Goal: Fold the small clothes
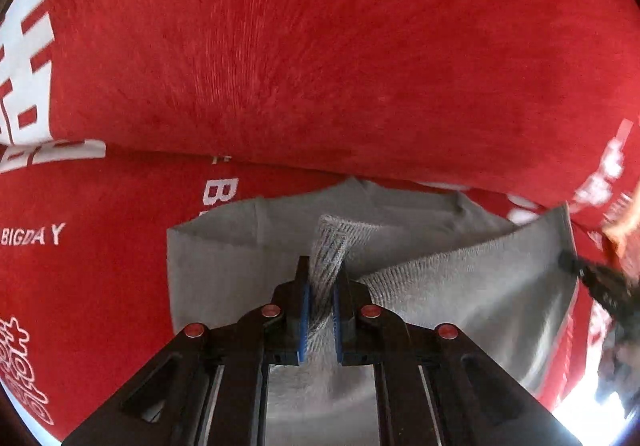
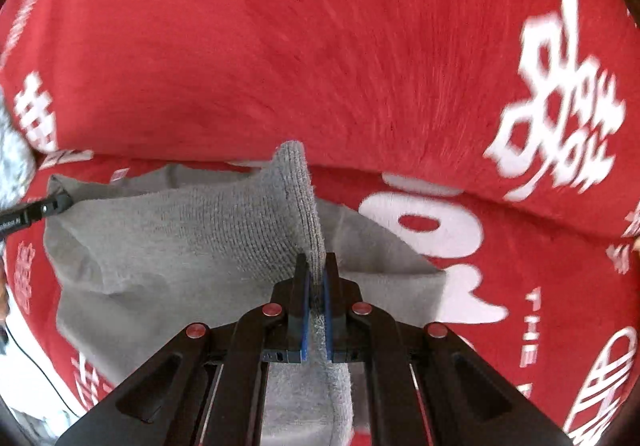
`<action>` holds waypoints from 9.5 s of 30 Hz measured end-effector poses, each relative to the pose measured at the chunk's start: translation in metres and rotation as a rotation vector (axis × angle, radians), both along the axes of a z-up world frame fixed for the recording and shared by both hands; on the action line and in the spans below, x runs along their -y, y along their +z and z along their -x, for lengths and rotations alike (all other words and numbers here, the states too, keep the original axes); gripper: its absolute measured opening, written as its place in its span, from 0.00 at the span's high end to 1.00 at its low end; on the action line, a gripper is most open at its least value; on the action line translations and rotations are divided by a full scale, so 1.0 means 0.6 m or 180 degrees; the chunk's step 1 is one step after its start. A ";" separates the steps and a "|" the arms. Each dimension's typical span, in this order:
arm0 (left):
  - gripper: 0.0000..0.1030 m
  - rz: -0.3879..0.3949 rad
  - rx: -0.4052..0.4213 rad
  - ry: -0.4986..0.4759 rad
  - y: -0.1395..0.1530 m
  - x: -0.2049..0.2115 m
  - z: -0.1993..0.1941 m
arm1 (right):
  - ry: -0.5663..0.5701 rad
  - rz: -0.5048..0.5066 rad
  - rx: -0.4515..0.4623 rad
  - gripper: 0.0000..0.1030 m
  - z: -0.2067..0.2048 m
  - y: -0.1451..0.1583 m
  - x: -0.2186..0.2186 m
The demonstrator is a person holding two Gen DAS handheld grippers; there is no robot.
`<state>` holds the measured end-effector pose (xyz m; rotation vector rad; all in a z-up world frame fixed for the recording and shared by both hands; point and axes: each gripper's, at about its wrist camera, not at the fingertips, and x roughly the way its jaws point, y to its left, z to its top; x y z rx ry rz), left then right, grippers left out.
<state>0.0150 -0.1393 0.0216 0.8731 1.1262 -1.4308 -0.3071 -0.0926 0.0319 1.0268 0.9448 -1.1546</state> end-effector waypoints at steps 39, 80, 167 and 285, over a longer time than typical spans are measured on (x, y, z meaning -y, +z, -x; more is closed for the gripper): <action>0.35 -0.0642 0.0686 0.0349 -0.033 -0.063 -0.048 | -0.1128 -0.0759 0.1202 0.51 0.211 -0.031 -0.125; 0.31 -0.0754 0.0731 -0.0205 -0.084 -0.205 -0.049 | -0.1025 -0.0958 0.0199 0.95 0.106 -0.059 -0.217; 0.02 -0.0851 0.0396 -0.0024 -0.014 -0.167 -0.072 | -0.1094 -0.0933 0.0950 0.56 -0.086 -0.005 -0.204; 0.84 -0.0733 -0.1012 -0.1108 0.126 -0.052 0.165 | -0.1078 -0.1012 0.1538 0.88 -0.054 -0.054 -0.190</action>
